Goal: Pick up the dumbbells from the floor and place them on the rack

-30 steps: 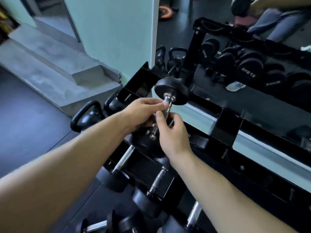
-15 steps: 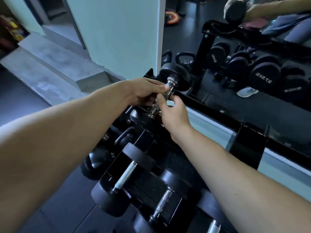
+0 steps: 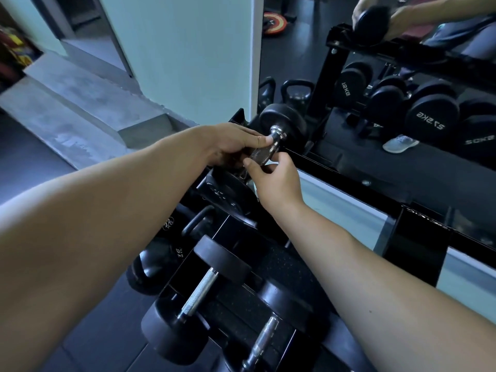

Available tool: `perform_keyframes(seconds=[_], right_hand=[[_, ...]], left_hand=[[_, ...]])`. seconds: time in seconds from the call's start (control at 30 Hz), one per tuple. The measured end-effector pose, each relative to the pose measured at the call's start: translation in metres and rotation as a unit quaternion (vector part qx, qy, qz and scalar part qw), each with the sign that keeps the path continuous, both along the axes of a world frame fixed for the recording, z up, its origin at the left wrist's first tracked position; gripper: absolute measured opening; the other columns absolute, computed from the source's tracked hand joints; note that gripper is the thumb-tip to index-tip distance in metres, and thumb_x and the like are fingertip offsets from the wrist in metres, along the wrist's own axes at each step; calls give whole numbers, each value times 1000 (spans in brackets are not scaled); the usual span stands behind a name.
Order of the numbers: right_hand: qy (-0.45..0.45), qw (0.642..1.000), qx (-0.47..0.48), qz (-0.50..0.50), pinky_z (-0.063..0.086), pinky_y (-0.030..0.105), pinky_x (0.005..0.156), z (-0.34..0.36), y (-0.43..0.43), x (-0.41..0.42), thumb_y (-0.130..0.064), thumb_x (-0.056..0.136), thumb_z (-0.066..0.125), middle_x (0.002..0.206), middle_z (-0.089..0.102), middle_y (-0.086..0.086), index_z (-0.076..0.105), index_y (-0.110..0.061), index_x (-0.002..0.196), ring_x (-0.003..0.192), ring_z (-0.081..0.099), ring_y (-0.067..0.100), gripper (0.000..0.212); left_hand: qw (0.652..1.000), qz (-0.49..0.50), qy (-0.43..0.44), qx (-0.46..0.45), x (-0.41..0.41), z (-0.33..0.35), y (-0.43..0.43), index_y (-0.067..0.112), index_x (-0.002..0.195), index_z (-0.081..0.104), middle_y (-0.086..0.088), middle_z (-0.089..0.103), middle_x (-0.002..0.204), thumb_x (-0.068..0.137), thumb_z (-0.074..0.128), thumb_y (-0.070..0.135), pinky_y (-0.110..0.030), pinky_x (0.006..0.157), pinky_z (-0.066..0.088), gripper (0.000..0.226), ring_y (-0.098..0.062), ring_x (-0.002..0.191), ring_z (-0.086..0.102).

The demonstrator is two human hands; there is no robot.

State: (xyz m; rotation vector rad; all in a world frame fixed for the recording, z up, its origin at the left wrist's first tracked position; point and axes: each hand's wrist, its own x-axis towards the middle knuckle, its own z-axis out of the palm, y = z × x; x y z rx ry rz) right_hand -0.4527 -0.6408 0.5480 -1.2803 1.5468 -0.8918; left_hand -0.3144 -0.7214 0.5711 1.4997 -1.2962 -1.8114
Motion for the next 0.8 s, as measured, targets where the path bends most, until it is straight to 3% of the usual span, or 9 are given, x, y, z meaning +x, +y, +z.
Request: perform_keyframes(seconds=[0.1, 0.17, 0.23, 0.33, 0.5, 0.6, 0.7, 0.8], right_hand=[[-8, 1000, 1, -11, 50, 26, 75, 0, -1, 3, -40, 91, 74, 92, 63, -9, 53, -15, 125, 85, 63, 7, 47], [-8, 1000, 1, -15, 46, 23, 69, 0, -2, 5, -39, 91, 74, 89, 62, -11, 53, -14, 125, 79, 60, 4, 48], [-2, 1000, -1, -19, 48, 27, 74, 1, -2, 7, -40, 90, 75, 93, 64, -9, 54, -14, 126, 86, 65, 12, 49], [12, 1000, -1, -18, 52, 33, 86, 2, -1, 7, -44, 89, 74, 103, 64, -8, 53, -15, 129, 99, 64, 17, 53], [39, 999, 3, 1, 53, 37, 93, 5, 3, 2, -49, 90, 72, 110, 62, -8, 50, -16, 136, 106, 63, 18, 61], [49, 999, 2, 7, 52, 38, 96, 5, 10, 1, -50, 91, 71, 111, 64, -6, 47, -16, 141, 110, 63, 20, 65], [53, 999, -2, 4, 47, 31, 85, 7, 18, 1, -47, 93, 69, 88, 55, -14, 45, -17, 142, 87, 60, 7, 62], [47, 999, -12, -5, 45, 29, 80, 13, 27, 2, -46, 95, 67, 86, 57, -13, 47, -19, 142, 80, 56, 1, 58]], left_hand=[[1000, -13, 3, -5, 2, 0, 1, 3, 126, 70, -10, 75, 103, 79, 79, 35, -34, 80, 59, 57, -23, 85, 71], [1000, -25, -5, -12, 4, 0, 1, 6, 120, 73, -9, 75, 97, 78, 80, 41, -34, 76, 59, 55, -23, 81, 69], [998, -43, -32, -19, 8, -2, 1, 9, 111, 76, -10, 76, 97, 76, 82, 52, -38, 82, 58, 56, -25, 84, 68], [994, -46, -88, -40, 11, -5, 5, 5, 114, 76, -20, 77, 111, 80, 77, 64, -46, 98, 57, 68, -28, 94, 70], [990, -19, -131, -54, 6, 6, 10, 8, 109, 79, -9, 76, 92, 85, 77, 56, -39, 84, 60, 54, -25, 80, 70], [986, -19, -146, -83, 6, 11, 15, 15, 101, 80, -8, 73, 91, 85, 79, 52, -37, 81, 57, 41, -24, 80, 66], [977, -3, -170, -128, 10, 16, 25, 27, 109, 80, 1, 80, 99, 86, 79, 48, -33, 86, 60, 32, -16, 85, 74], [974, 10, -174, -148, 14, 21, 39, 27, 112, 80, 4, 78, 106, 87, 78, 44, -31, 91, 58, 30, -12, 95, 72]])
